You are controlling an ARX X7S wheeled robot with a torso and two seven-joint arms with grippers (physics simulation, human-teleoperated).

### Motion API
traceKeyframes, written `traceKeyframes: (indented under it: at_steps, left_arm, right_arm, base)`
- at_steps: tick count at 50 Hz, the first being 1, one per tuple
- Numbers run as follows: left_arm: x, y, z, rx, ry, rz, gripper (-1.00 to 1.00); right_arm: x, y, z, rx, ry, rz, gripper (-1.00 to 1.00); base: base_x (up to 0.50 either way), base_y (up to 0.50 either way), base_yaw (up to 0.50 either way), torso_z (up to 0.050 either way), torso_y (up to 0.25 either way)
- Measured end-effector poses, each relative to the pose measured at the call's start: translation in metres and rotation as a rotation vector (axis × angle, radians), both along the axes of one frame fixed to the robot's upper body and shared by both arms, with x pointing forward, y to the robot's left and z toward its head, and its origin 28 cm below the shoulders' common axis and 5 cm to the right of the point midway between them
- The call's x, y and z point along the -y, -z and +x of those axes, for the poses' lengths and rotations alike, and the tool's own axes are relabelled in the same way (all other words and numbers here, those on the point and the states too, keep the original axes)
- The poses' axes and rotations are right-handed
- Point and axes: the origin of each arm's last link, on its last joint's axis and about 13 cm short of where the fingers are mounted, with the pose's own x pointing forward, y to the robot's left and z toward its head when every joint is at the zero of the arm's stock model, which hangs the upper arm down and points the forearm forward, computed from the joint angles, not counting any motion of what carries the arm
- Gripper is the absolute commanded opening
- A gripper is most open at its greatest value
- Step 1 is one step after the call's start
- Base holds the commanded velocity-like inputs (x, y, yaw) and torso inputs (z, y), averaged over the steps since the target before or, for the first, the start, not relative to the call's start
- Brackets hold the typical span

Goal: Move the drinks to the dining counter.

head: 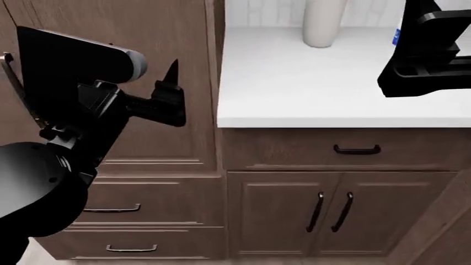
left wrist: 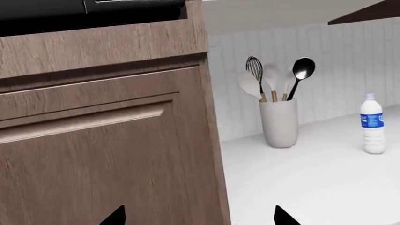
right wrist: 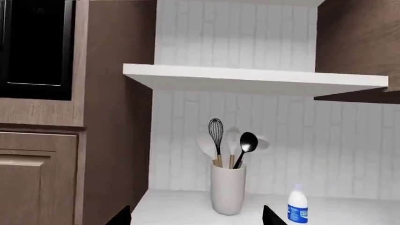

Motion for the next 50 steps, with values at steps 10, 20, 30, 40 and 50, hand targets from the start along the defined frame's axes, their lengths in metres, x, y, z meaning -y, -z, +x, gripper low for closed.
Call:
traceKeyframes:
  at_steps: [10,20,30,40,50]
  left_arm:
    - [0.0003,-0.0006,-0.0001,0.002,0.002,0.001,1.00]
    - [0.0002,0.0004,-0.0001,0.001,0.003,-0.001,1.00]
    - [-0.0002,0.0017,0.0009,-0.001,0.003,-0.005,1.00]
    - [-0.0014,0.0033,0.0020,-0.003,0.001,-0.010,1.00]
    - [-0.0018,0.0052,0.0024,-0.008,0.001,-0.012,1.00]
  right_arm:
    - [-0.0003,-0.0004,0.0002,0.003,0.000,-0.006,1.00]
    - [-0.0003,-0.0002,-0.0002,0.008,0.004,-0.019,1.00]
    - [-0.0005,-0.0008,0.0001,0.007,0.007,-0.027,1.00]
    - [-0.0012,-0.0007,0.0012,-0.004,0.007,-0.027,1.00]
    - [-0.0020,0.0017,0.0040,-0.036,0.007,-0.027,1.00]
  base:
    - [0.23,-0.50,0.00,0.000,0.000]
    - [0.44,-0.43,0.00,0.000,0.000]
    - [0.46,-0.41,0.00,0.000,0.000]
    - [0.31,-0.47,0.00,0.000,0.002]
    - [0.08,-0.08,0.00,0.000,0.000]
